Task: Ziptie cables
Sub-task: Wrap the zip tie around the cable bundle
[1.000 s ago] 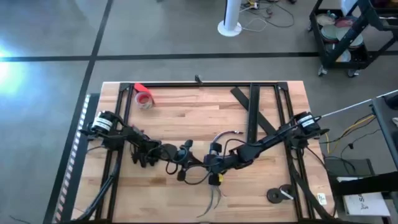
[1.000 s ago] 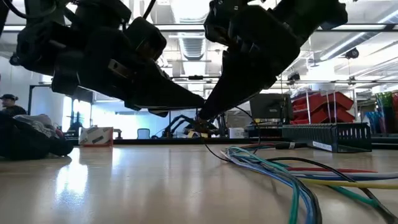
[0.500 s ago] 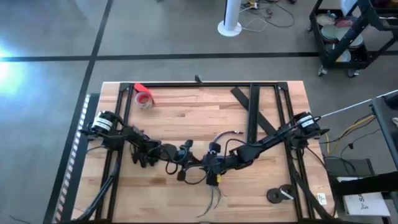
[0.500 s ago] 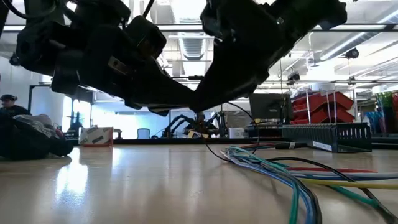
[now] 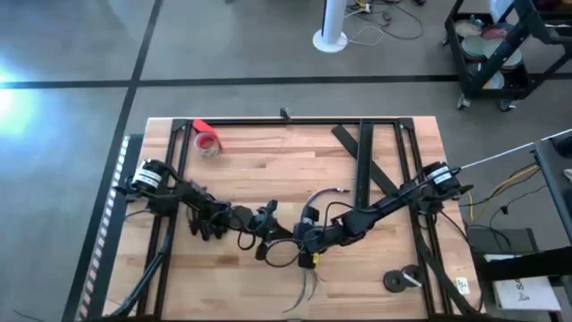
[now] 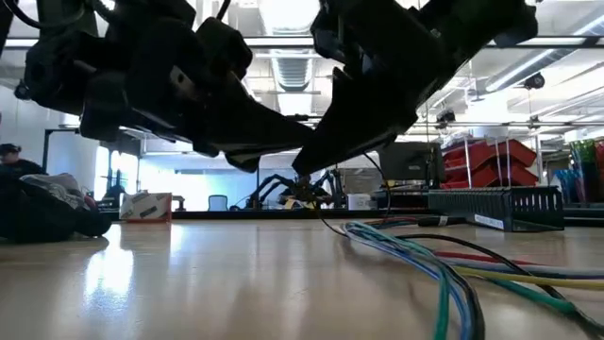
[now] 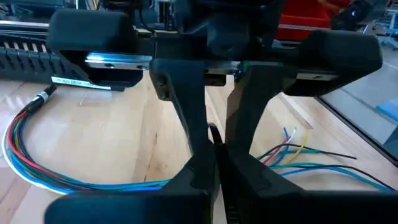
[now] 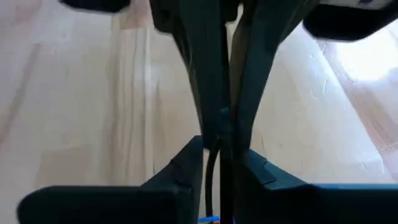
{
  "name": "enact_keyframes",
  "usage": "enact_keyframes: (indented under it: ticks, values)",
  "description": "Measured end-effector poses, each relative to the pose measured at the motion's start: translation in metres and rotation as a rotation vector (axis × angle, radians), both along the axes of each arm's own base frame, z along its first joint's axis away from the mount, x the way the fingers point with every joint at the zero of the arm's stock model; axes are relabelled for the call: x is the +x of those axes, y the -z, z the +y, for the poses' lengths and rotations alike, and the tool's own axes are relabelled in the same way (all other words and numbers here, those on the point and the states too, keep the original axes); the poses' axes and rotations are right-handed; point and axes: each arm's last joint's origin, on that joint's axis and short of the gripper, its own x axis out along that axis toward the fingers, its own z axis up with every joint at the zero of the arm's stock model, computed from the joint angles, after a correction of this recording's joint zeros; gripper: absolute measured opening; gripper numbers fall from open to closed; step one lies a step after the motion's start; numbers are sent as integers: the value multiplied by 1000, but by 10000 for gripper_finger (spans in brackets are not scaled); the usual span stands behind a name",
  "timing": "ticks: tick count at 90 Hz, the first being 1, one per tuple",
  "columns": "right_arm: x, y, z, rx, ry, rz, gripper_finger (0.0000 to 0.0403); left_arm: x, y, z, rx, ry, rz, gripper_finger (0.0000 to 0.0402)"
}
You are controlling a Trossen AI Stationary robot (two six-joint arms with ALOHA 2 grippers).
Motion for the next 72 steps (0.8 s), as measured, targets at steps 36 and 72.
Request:
enact_keyframes:
  ticks: [36, 72]
  values:
    - [-1, 1, 0, -18, 11, -3, 2, 0, 0, -1, -37, 15, 10, 41]
    - [-3, 3, -1, -31, 4, 8, 0, -8, -10, 1, -40, 11, 108, 119]
